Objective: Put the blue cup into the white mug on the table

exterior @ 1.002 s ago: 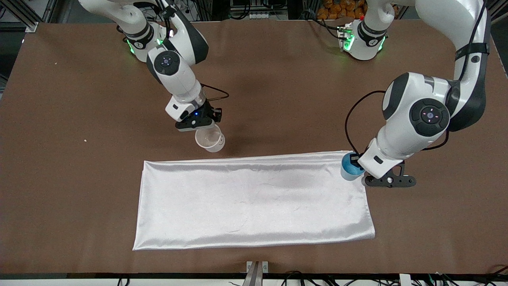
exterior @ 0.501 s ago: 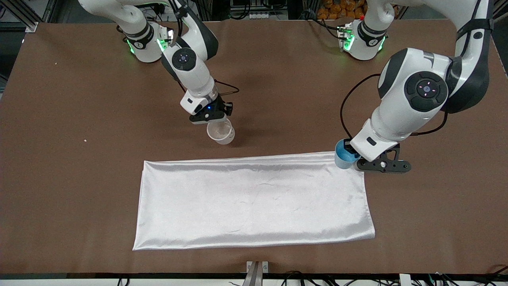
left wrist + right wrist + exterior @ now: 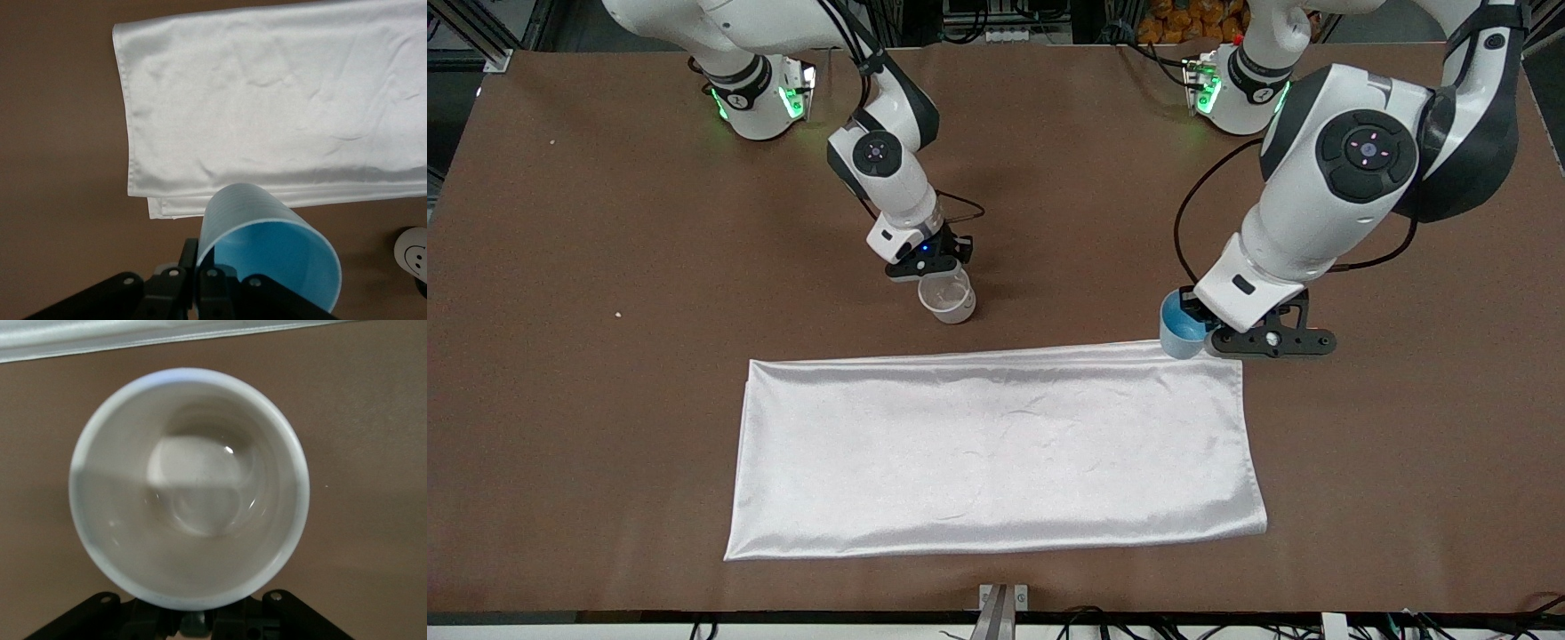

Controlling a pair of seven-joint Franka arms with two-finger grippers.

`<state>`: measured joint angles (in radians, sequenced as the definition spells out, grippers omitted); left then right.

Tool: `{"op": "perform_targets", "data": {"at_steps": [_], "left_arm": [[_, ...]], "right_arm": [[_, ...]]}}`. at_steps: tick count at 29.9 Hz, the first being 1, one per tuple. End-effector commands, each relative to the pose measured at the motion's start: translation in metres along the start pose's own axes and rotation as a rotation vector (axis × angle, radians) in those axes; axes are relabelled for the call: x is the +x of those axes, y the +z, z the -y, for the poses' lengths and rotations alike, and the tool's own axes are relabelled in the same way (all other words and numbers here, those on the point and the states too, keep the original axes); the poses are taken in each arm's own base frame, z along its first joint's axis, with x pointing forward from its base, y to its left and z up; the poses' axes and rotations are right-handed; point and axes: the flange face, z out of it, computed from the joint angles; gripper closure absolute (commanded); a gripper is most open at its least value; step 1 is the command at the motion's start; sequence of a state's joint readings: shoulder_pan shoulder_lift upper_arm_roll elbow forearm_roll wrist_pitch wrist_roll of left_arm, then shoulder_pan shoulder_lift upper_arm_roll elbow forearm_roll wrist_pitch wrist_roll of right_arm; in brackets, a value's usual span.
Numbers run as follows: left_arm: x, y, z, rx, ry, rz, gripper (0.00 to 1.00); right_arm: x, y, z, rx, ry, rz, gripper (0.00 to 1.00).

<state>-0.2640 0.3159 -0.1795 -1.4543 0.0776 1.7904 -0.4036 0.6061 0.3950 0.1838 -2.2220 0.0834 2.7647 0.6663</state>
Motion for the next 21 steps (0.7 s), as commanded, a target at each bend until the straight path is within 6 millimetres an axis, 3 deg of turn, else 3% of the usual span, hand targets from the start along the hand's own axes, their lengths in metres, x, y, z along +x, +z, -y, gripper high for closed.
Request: {"op": "perform_targets", "data": {"at_steps": [1, 2, 4, 5, 15, 21], "left_arm": [[-0.008, -0.004, -0.010, 0.007, -0.024, 0.002, 1.00], [-0.009, -0.004, -0.012, 0.006, -0.026, 0.002, 1.00], [-0.011, -0.005, -0.016, 0.003, -0.028, 0.001, 1.00], [-0.012, -0.006, -0.018, 0.002, -0.028, 0.001, 1.00], [-0.023, -0.009, -0.041, -0.013, -0.071, 0.003, 1.00], [-0.034, -0.010, -0.062, -0.024, -0.093, 0.011, 1.00]], "right_arm": [[0.003, 0.000, 0.002, 0.005, 0.035, -0.006, 0.74], [0.003, 0.001, 0.001, 0.005, 0.049, -0.005, 0.57], [0.005, -0.001, 0.002, 0.007, 0.073, -0.008, 0.16], [0.006, -0.001, 0.001, 0.007, 0.089, -0.008, 0.03], [0.009, -0.009, 0.002, 0.010, 0.153, -0.011, 0.00], [0.013, -0.039, 0.010, -0.001, 0.142, -0.004, 0.00]]}}
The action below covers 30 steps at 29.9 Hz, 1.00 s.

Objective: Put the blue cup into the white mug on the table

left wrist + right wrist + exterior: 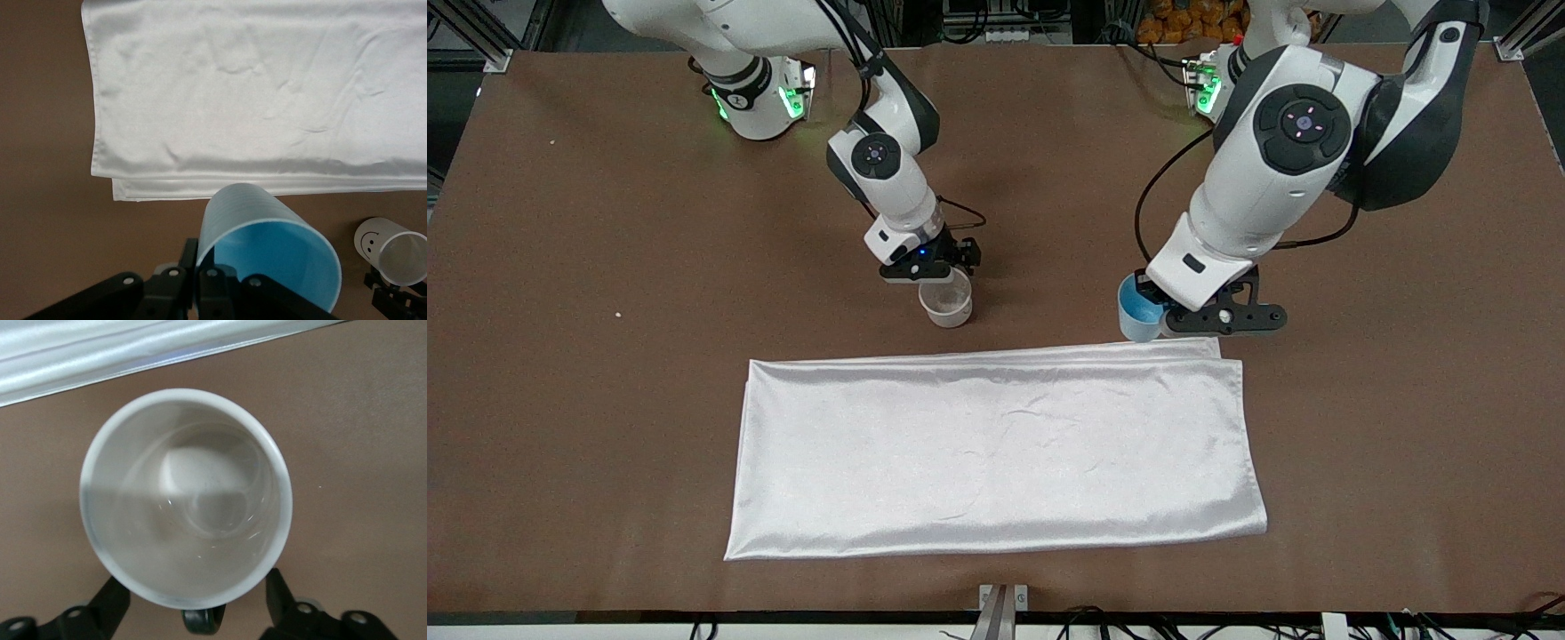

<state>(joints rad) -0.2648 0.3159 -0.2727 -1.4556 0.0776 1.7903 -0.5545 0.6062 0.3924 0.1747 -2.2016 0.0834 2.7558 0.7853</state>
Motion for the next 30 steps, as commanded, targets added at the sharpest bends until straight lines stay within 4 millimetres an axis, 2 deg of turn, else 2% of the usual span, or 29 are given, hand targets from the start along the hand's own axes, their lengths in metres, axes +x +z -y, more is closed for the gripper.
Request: {"op": "perform_targets", "data": {"at_steps": [1, 5, 10, 15, 17, 20, 24, 30], "left_arm": [[-0.015, -0.005, -0.015, 0.004, -0.034, 0.002, 1.00], [-0.023, -0.004, -0.027, 0.000, -0.046, 0.009, 1.00], [-0.036, -0.005, -0.046, -0.011, -0.058, 0.016, 1.00], [-0.047, -0.003, -0.065, -0.018, -0.071, 0.025, 1.00], [-0.052, 0.000, -0.074, -0.019, -0.070, 0.029, 1.00], [-0.063, 0.007, -0.092, -0.022, -0.066, 0.036, 1.00], [-0.078, 0.012, -0.123, -0.055, -0.040, 0.013, 1.00], [-0.099, 0.031, -0.168, -0.111, -0.081, -0.005, 1.00]], "right_arm": [[0.004, -0.040, 0.010, -0.019, 0.012, 0.018, 0.00], [0.018, -0.077, 0.014, -0.056, -0.007, 0.048, 0.00], [0.064, -0.115, -0.008, -0.105, -0.049, 0.106, 0.00], [0.102, -0.139, -0.031, -0.103, -0.049, 0.110, 0.00], [0.119, -0.145, -0.048, -0.097, -0.045, 0.099, 0.00], [0.151, -0.153, -0.085, -0.087, -0.070, 0.087, 0.00], [0.187, -0.172, -0.127, -0.070, -0.097, 0.053, 0.00], [0.217, -0.185, -0.186, -0.084, -0.122, 0.030, 0.00]]}}
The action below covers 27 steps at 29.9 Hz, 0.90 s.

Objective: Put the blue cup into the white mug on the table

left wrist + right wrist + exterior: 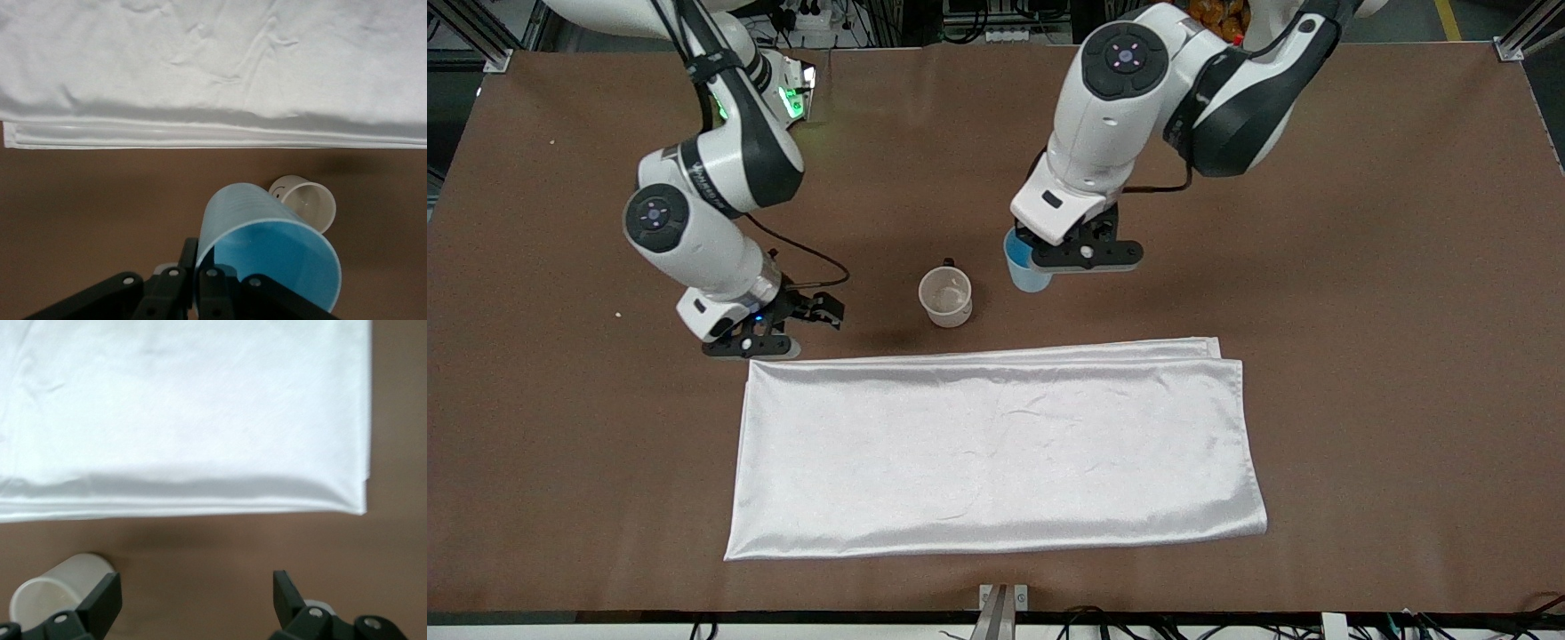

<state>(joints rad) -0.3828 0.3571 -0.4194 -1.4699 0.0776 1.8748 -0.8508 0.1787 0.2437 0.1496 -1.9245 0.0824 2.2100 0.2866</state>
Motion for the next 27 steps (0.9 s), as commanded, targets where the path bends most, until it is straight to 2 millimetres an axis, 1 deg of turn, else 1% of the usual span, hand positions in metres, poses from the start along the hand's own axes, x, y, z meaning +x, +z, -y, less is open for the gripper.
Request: {"op": "perform_targets", "data": {"at_steps": [1, 2, 6, 8, 10, 14, 17, 19, 21, 24, 27], "left_arm": [[-0.019, 0.020, -0.037, -0.044, -0.041, -0.028, 1.00], [-0.022, 0.025, -0.044, -0.053, -0.044, -0.030, 1.00], [-0.040, 0.052, -0.073, -0.084, -0.062, -0.039, 1.00], [-0.046, 0.066, -0.083, -0.081, -0.066, -0.059, 1.00], [-0.051, 0.080, -0.090, -0.067, -0.064, -0.076, 1.00], [-0.061, 0.106, -0.103, -0.064, -0.068, -0.080, 1.00], [-0.069, 0.125, -0.113, -0.076, -0.064, -0.075, 1.00], [-0.071, 0.136, -0.115, -0.066, -0.053, -0.072, 1.00], [-0.071, 0.148, -0.115, -0.052, -0.048, -0.067, 1.00], [-0.070, 0.158, -0.115, -0.051, -0.047, -0.063, 1.00], [-0.070, 0.171, -0.114, -0.044, -0.048, -0.050, 1.00]], "right_arm": [[0.020, -0.007, -0.040, -0.019, -0.046, -0.012, 0.00], [0.022, -0.007, -0.050, -0.037, -0.052, -0.016, 0.00], [0.029, -0.010, -0.077, -0.117, -0.090, -0.034, 0.00], [0.031, -0.010, -0.085, -0.139, -0.094, -0.040, 0.00], [0.032, -0.011, -0.090, -0.143, -0.089, -0.039, 0.00], [0.030, -0.011, -0.093, -0.148, -0.092, -0.034, 0.00], [0.026, -0.020, -0.092, -0.154, -0.117, -0.026, 0.00], [0.023, -0.033, -0.094, -0.159, -0.121, -0.026, 0.00], [0.018, -0.052, -0.096, -0.167, -0.127, -0.029, 0.00], [0.010, -0.077, -0.099, -0.179, -0.171, -0.025, 0.00], [0.004, -0.104, -0.114, -0.188, -0.206, -0.030, 0.00]]}}
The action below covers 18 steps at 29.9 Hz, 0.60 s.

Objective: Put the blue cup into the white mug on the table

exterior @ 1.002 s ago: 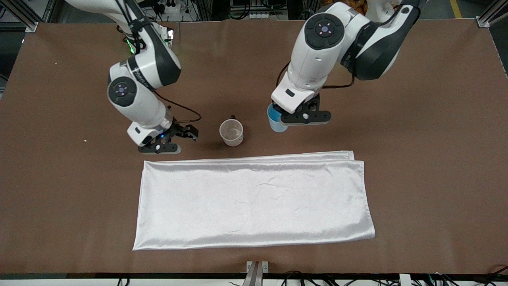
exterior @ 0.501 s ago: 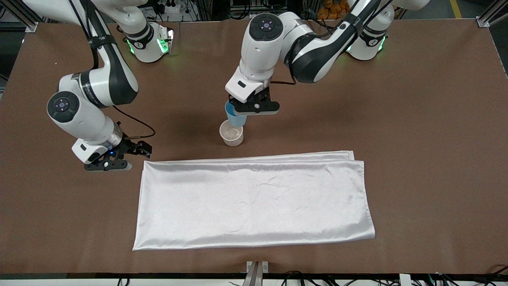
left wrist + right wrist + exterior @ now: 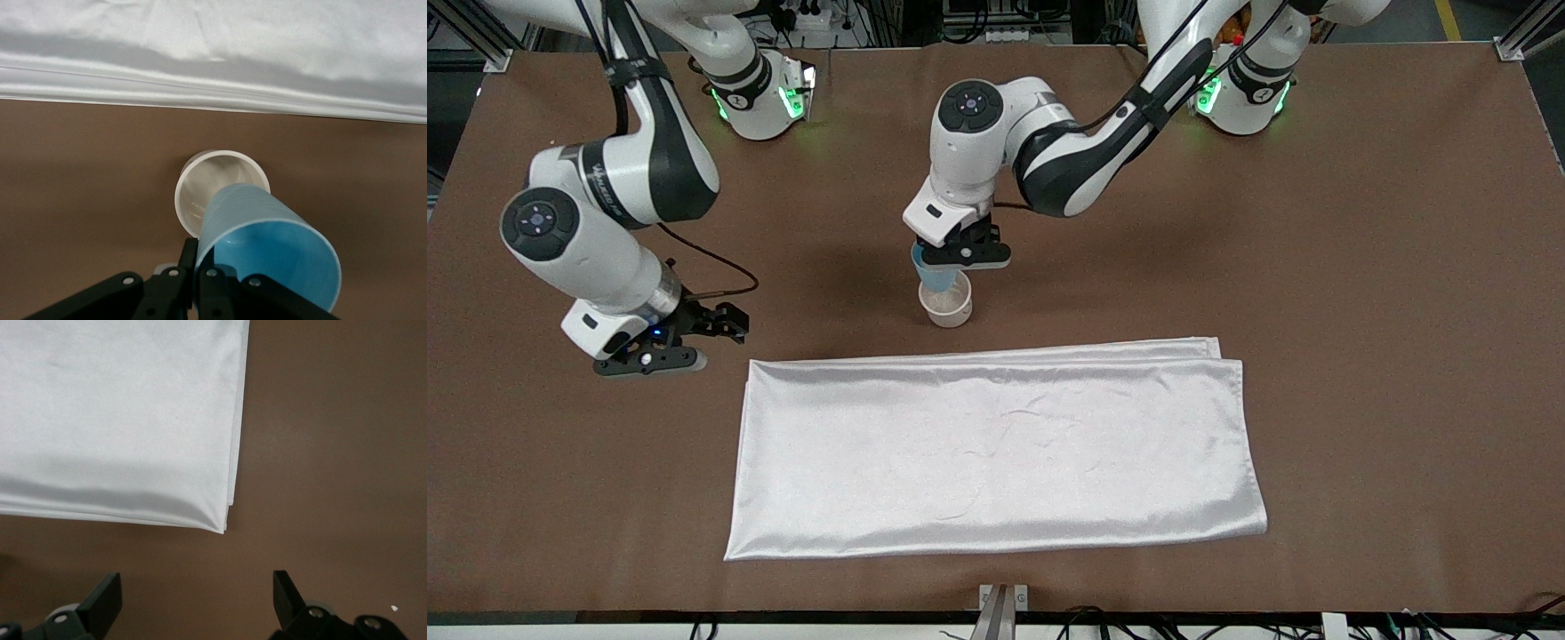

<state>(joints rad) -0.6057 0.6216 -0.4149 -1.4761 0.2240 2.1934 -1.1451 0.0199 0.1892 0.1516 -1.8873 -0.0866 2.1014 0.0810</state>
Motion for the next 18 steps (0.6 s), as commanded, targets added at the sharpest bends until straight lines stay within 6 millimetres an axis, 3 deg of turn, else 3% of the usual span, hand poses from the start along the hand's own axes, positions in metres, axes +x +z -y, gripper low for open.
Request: {"op": "perform_targets", "data": {"at_steps": [1, 7, 12, 18], "left_arm": [[0.003, 0.016, -0.001, 0.007, -0.013, -0.016, 1.00], [0.001, 0.031, -0.001, 0.017, -0.002, -0.013, 1.00], [0.002, 0.043, 0.001, 0.023, -0.002, -0.011, 1.00], [0.004, 0.055, 0.003, 0.028, -0.003, -0.014, 1.00]], "right_arm": [[-0.022, -0.058, -0.030, -0.036, -0.076, -0.014, 0.00], [-0.028, -0.106, -0.070, -0.042, -0.114, -0.012, 0.00], [-0.027, -0.159, -0.087, -0.041, -0.101, 0.006, 0.00], [-0.034, -0.183, -0.107, -0.044, -0.133, 0.007, 0.00]]}}
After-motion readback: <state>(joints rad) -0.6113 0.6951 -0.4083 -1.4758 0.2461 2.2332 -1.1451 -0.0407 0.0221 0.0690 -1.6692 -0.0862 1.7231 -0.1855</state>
